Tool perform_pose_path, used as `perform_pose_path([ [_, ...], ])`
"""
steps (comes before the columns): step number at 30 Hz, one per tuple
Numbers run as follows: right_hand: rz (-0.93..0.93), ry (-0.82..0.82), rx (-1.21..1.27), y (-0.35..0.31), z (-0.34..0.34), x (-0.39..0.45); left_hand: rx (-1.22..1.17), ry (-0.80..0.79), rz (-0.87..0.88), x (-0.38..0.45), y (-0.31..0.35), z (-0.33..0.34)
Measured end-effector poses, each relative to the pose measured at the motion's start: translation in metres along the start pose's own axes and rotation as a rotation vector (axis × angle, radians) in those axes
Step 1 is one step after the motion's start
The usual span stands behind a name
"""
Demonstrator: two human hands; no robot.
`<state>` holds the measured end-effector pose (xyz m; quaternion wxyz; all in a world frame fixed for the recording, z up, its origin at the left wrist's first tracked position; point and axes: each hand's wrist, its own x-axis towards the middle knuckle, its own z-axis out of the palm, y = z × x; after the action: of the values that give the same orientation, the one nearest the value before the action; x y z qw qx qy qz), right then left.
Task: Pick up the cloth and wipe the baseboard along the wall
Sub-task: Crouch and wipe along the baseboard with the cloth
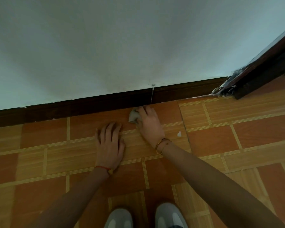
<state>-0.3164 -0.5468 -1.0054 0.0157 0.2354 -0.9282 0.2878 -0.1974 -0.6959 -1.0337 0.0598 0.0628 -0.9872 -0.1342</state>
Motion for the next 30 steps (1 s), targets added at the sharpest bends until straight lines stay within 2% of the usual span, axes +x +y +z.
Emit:
perform_pose_path([
  [2,-0.038,-0.006,-0.016,-0.004,0.0,0.001,-0.014,0.007,-0.049,-0.003,-0.006,0.0],
  [4,0.009,0.014,-0.017,0.006,-0.008,0.001,-0.026,0.013,-0.085,-0.006,-0.011,-0.001],
  [10,0.408,0.249,0.003,0.068,-0.044,-0.007,-0.04,0.009,-0.083,-0.009,-0.017,0.0],
  [12,0.463,0.284,0.001,0.072,-0.046,-0.007,-0.045,0.016,-0.085,-0.009,-0.017,0.0],
  [19,0.251,0.131,0.09,-0.008,0.007,0.004,-0.05,0.035,-0.079,-0.008,-0.018,-0.002],
  [24,-0.08,-0.078,0.076,-0.057,0.039,0.013,-0.028,0.045,-0.071,-0.01,-0.019,0.001],
  [30,-0.084,-0.046,-0.039,-0.028,0.022,0.02,-0.056,0.042,-0.061,-0.009,-0.019,0.0],
])
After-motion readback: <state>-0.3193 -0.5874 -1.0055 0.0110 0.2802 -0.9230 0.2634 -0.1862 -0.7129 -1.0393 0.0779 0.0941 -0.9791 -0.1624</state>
